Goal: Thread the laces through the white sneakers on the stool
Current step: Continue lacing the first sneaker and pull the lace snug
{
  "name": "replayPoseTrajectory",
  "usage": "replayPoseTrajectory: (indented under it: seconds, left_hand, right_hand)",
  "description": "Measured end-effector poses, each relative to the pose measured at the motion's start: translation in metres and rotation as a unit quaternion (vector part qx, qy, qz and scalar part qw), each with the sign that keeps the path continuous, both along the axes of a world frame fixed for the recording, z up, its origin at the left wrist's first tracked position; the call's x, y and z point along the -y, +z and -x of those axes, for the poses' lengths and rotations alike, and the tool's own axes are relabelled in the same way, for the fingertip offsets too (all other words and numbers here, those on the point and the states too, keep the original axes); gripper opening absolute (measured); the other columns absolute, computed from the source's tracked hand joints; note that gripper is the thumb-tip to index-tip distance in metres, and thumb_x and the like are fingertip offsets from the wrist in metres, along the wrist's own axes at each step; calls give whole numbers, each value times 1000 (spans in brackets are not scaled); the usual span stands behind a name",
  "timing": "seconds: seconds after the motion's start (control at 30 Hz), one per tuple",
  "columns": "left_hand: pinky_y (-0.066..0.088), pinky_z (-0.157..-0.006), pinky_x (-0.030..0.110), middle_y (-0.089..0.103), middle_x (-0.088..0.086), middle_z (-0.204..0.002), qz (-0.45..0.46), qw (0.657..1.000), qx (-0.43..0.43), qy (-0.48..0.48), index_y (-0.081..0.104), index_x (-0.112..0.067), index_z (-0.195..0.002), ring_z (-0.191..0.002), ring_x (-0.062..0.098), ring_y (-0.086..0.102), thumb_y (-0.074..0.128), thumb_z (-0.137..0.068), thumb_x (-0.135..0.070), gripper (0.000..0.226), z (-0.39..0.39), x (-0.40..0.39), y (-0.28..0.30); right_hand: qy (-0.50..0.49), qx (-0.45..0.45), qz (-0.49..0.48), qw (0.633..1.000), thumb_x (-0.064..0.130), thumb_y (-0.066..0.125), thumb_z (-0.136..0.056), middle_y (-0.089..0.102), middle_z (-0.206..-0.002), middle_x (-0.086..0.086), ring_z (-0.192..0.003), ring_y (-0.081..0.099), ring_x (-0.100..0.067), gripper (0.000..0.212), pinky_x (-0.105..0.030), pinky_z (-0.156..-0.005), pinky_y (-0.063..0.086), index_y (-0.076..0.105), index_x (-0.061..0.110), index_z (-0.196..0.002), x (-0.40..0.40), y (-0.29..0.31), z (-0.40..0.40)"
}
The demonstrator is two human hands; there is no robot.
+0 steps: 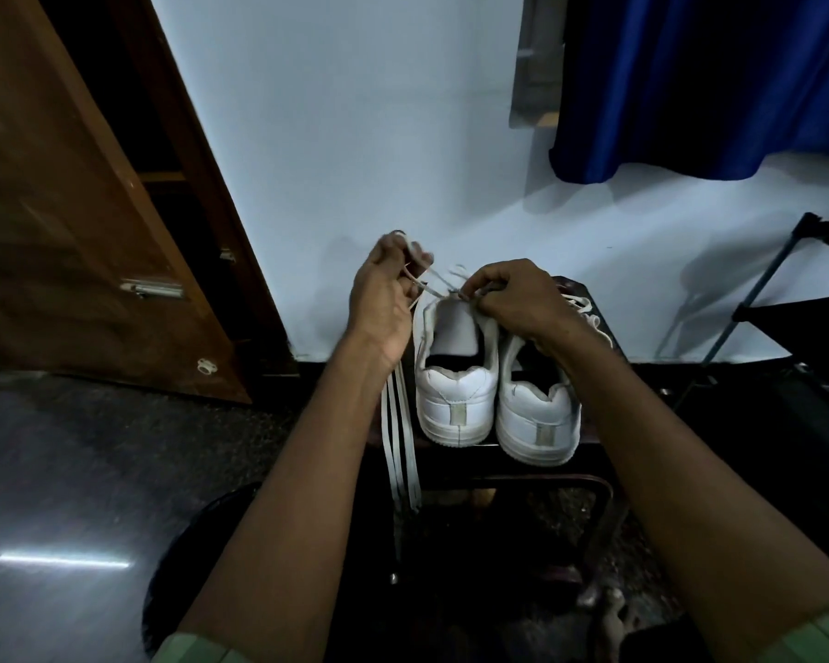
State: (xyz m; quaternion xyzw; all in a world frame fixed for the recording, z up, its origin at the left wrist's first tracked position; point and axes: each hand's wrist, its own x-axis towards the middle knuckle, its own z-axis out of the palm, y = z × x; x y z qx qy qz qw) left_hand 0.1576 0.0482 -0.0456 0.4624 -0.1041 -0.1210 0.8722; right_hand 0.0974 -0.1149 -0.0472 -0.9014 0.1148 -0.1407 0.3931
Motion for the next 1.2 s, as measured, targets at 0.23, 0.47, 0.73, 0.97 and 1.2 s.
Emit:
replayPoseTrajectory:
  seconds: [0.23,0.47,0.73,0.97,1.2]
  left_hand:
    - [49,-72,39,55,-12,-64,-495,827,256,81,48,-31,-116,-67,23,60,69,-82,-58,48,-6,-4,-24]
    - [54,-73,34,75,-5,-78,-559,705,416,133,78,-29,-86,-74,19,69,63,-87,-54,29,-4,3,-29]
    - [43,-63,22,71,-12,-87,-38,995,58,78,56,-26,-78,-72,6,56,52,-104,-12,30,0,10,-12]
    - [38,-54,27,43,-12,-58,-201,973,55,97,49,-23,-87,-54,14,42,47,-108,-48,33,-7,5,-16]
    - [40,-66,23,69,-7,-76,-469,818,323,81,69,-17,-90,-72,9,60,60,-103,-46,33,6,9,-14]
  right_hand:
    - [-11,-4,53,999,14,68,-87,76,-100,2,-103,68,-22,19,-41,-95,54,70,31,-78,-2,-8,-10]
    - [13,42,90,995,10,60,-95,60,-93,10,-103,60,-23,37,-55,-95,48,54,38,-72,-2,-11,-9]
    - [37,32,114,992,24,70,-86,57,-86,14,-103,61,-24,16,-51,-93,49,77,38,-91,1,-15,-13]
    - [34,114,133,984,29,76,-89,60,-104,16,-118,48,-18,11,-38,-92,35,70,37,-83,-2,-17,-12]
    - [64,198,167,964,-1,49,-80,64,-106,6,-111,48,-22,34,-39,-83,32,65,19,-101,-7,-16,-2]
